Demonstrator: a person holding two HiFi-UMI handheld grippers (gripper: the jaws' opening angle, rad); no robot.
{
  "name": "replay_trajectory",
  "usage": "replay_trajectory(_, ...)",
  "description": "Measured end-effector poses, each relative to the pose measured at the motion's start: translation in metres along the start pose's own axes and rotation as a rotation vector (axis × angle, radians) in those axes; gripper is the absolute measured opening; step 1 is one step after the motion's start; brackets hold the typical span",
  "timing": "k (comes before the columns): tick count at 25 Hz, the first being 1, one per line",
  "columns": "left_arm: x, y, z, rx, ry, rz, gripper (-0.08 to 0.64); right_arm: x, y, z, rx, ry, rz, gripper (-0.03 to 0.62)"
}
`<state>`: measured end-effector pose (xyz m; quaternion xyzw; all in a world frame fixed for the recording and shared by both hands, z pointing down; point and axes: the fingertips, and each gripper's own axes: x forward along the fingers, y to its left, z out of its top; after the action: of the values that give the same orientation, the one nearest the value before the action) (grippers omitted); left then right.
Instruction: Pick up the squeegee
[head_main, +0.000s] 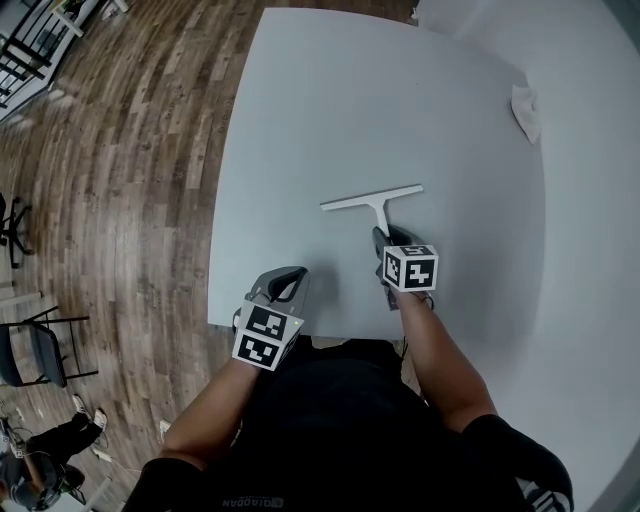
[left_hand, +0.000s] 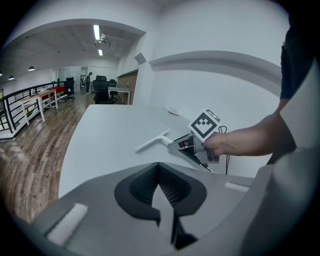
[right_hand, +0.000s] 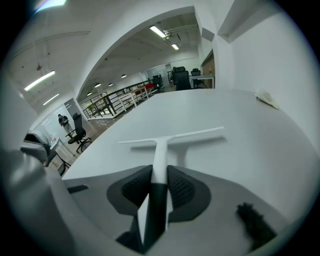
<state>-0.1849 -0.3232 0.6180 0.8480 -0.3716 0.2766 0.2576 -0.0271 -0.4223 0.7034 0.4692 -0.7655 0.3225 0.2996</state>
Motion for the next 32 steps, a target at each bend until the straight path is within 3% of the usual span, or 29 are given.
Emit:
replay_trajectory(9,0.001,-0.047,0.03,-0.064,-0.089,-0.004,0.008,-0.076,0.014,0.011,-0.007,-0.128,0.119,0.098)
replay_trajectory(17,-0.001,-0.113,0.057,-0.003,-0.173,0.015,0.008,-0.165,-0.004,0.006,0.024,-0.25,0.191,0.098)
replay_trajectory(26,-0.016,-0.203,0.046,0.002,-0.212,0.021,0.008,-0.248,-0.016,-0.038,0.046,-0.339,0.252,0.098)
replay_trajectory(32,-0.034,-0.217,0.03,0.005,-0.188,0.048,0.008,-0.27,-0.004,-0.043,0.101,-0.414,0.349,0.098)
